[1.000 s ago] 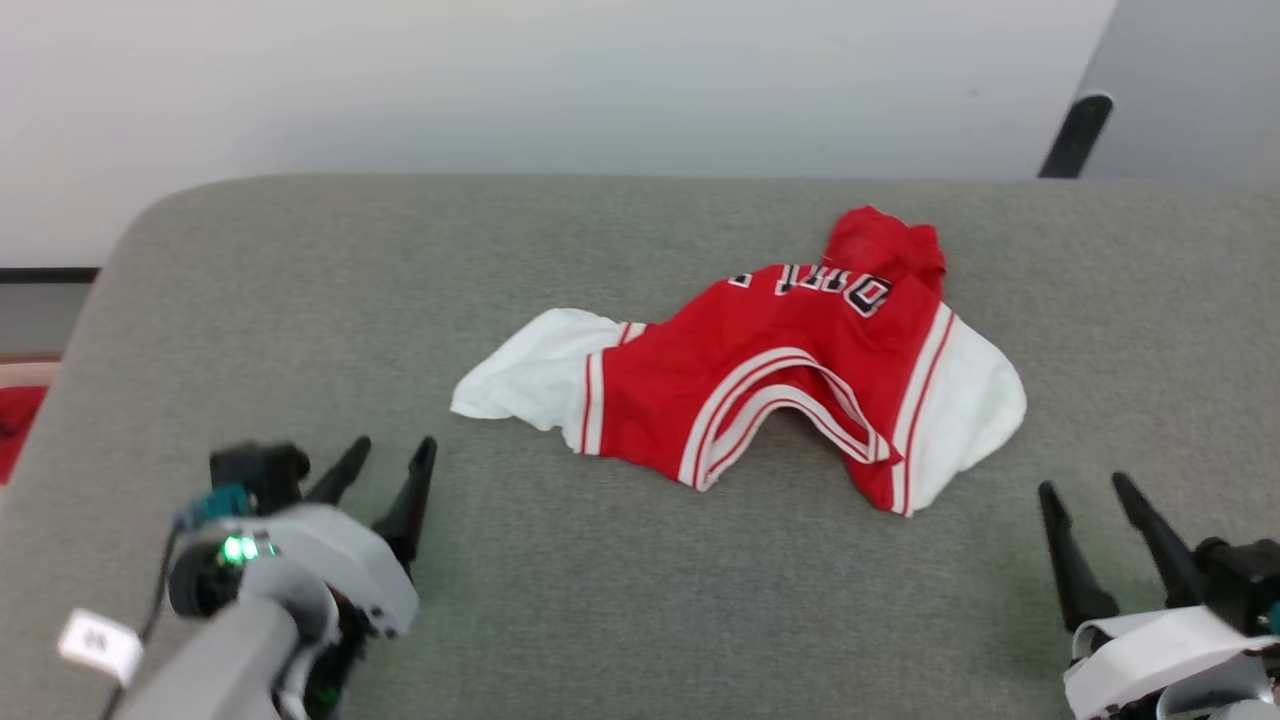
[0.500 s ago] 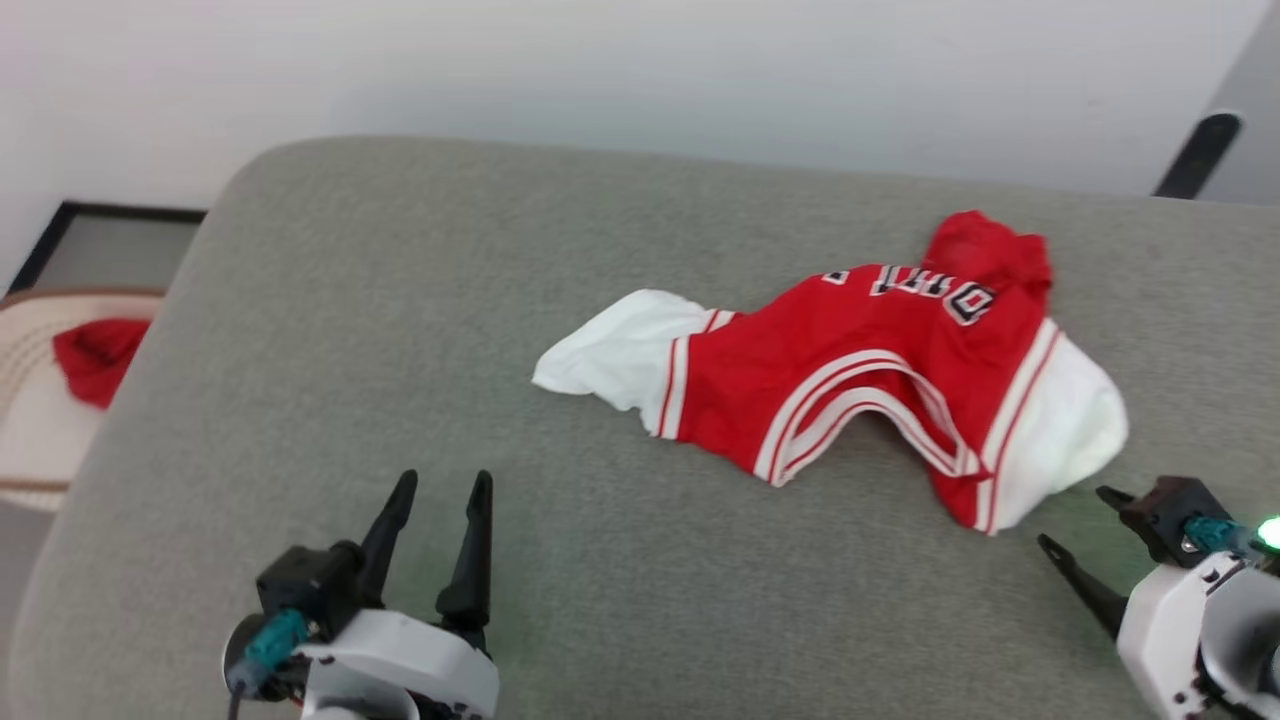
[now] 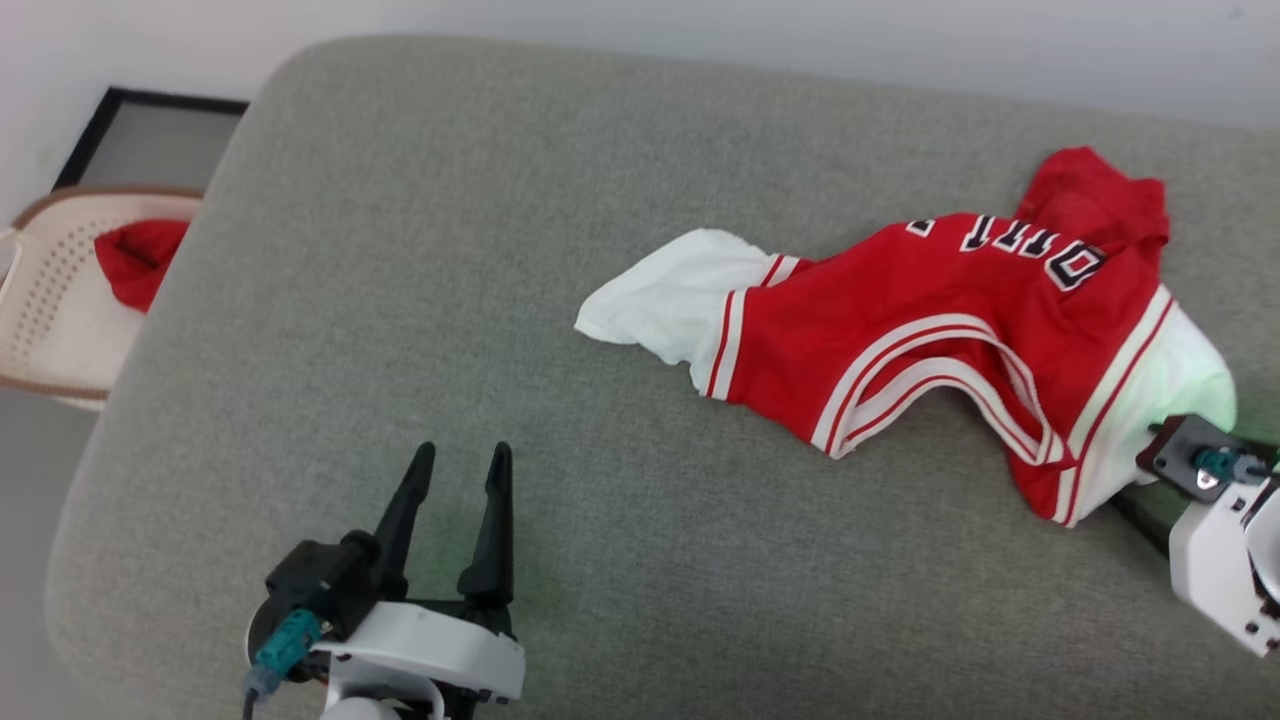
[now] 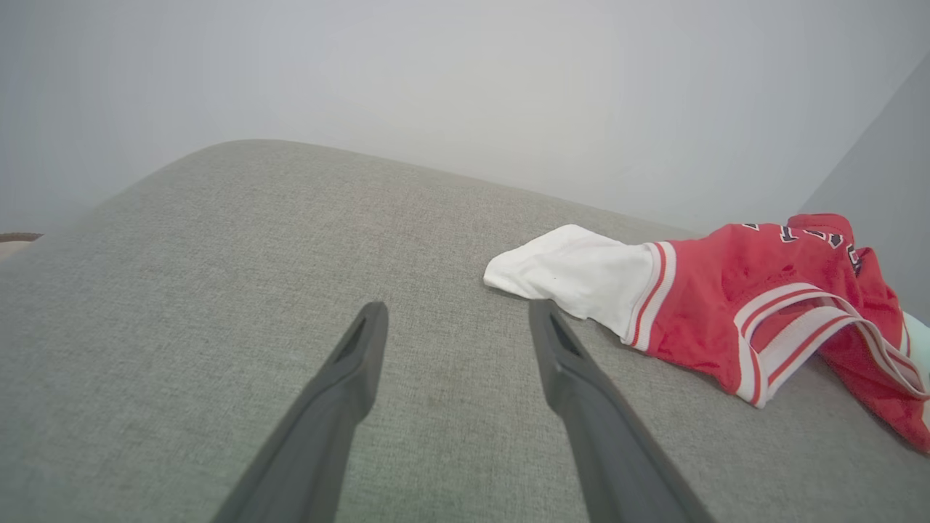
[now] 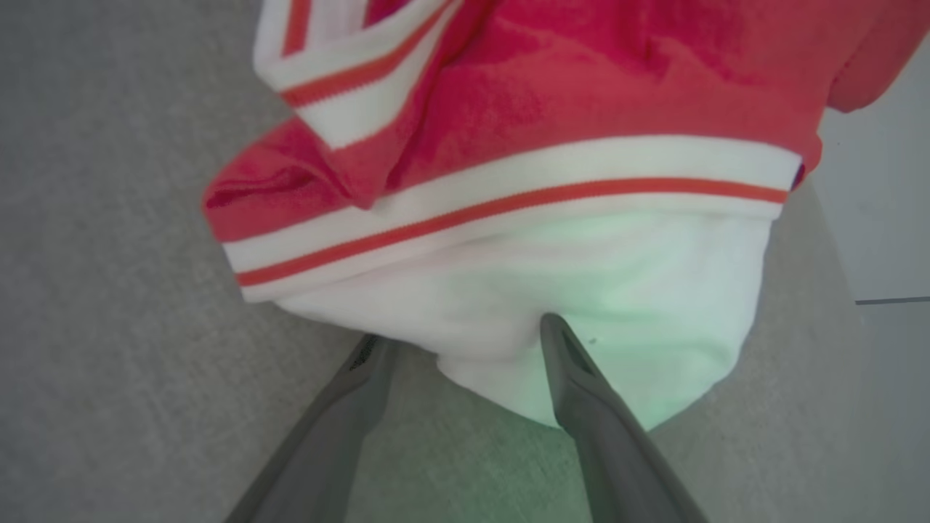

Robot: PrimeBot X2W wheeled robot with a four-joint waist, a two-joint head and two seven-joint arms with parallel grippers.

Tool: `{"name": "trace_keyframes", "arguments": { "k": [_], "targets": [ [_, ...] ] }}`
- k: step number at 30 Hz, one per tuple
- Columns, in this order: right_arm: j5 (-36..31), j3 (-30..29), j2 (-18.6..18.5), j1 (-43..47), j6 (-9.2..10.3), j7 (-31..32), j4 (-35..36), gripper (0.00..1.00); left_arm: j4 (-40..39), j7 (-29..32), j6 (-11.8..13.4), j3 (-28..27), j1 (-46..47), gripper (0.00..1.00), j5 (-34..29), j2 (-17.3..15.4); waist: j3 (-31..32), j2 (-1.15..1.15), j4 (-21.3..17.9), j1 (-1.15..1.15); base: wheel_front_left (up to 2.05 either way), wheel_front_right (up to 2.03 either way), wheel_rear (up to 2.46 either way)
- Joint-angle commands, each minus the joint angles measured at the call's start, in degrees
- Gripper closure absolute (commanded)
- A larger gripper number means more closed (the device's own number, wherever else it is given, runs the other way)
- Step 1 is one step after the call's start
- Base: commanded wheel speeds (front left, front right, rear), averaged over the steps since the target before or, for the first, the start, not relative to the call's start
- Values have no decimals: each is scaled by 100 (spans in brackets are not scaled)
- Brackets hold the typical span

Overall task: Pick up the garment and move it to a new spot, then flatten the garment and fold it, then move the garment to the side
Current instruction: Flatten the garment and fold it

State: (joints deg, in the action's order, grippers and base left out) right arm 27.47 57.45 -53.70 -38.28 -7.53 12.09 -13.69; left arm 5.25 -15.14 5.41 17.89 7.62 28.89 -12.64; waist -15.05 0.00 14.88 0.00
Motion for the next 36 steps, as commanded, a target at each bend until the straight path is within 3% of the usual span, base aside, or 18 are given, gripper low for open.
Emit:
{"name": "trace_keyframes", "arguments": {
  "k": [1, 6, 8, 9, 12, 15, 20, 23, 25, 29, 33, 36],
  "targets": [
    [27, 53, -17, -60, 8, -9, -42, 0, 2, 2, -27, -20, 16, 0, -30, 23, -164, 0, 93, 0, 0, 0, 0],
    [210, 600, 6, -399, 9, -108, -328, 0, 56, 2, -239, -226, 70, 0, -219, 266, -308, 0, 136, 0, 0, 0, 0],
    [307, 937, 43, -528, 9, -179, -438, 76, 110, 2, -359, -352, 83, 0, -347, 359, -337, 0, 138, 0, 0, 0, 0],
    [348, 1057, 44, -556, 9, -187, -465, 100, 123, 2, -407, -376, 101, 0, -391, 371, -342, 0, 134, 0, 0, 0, 0],
    [437, 1174, 44, -643, 13, -251, -544, 100, 154, 2, -517, -386, 168, 0, -525, 336, -341, 0, 118, 0, 0, 0, 0],
    [544, 1276, 28, -754, 7, -337, -610, 100, 235, 1, -711, -296, 378, 0, -803, 94, -320, 0, 62, 0, 0, 0, 0],
    [624, 1350, 125, -909, 2, -461, -578, 100, 257, 355, -1092, 46, 1125, 0, -1275, -625, -314, 0, -94, 0, 0, 0, 0],
    [666, 1385, 170, -993, 2, -500, -552, 100, 290, 840, -1251, 543, 1746, 0, -1471, -1038, -356, 0, -174, 0, 0, 0, 0],
    [674, 1402, 203, -1043, 2, -510, -528, 100, 337, 1205, -1277, 1086, 2244, 0, -1492, -1364, -414, 0, -227, 0, 0, 0, 0],
    [681, 1463, 256, -1175, 3, -506, -520, 100, 406, 1790, -1284, 2794, 3388, 0, -995, -2081, -563, 0, -326, 0, 0, 0, 0],
    [674, 1514, 247, -1282, 9, -516, -539, 100, 573, 2120, -1286, 4377, 4606, 0, -286, -2401, -717, 0, -378, 0, 0, 0, 0],
    [654, 1546, 276, -1336, 10, -526, -544, 100, 877, 2172, -1287, 5210, 5368, 0, 176, -2408, -820, 0, -427, 0, 0, 0, 0]
  ]
}}
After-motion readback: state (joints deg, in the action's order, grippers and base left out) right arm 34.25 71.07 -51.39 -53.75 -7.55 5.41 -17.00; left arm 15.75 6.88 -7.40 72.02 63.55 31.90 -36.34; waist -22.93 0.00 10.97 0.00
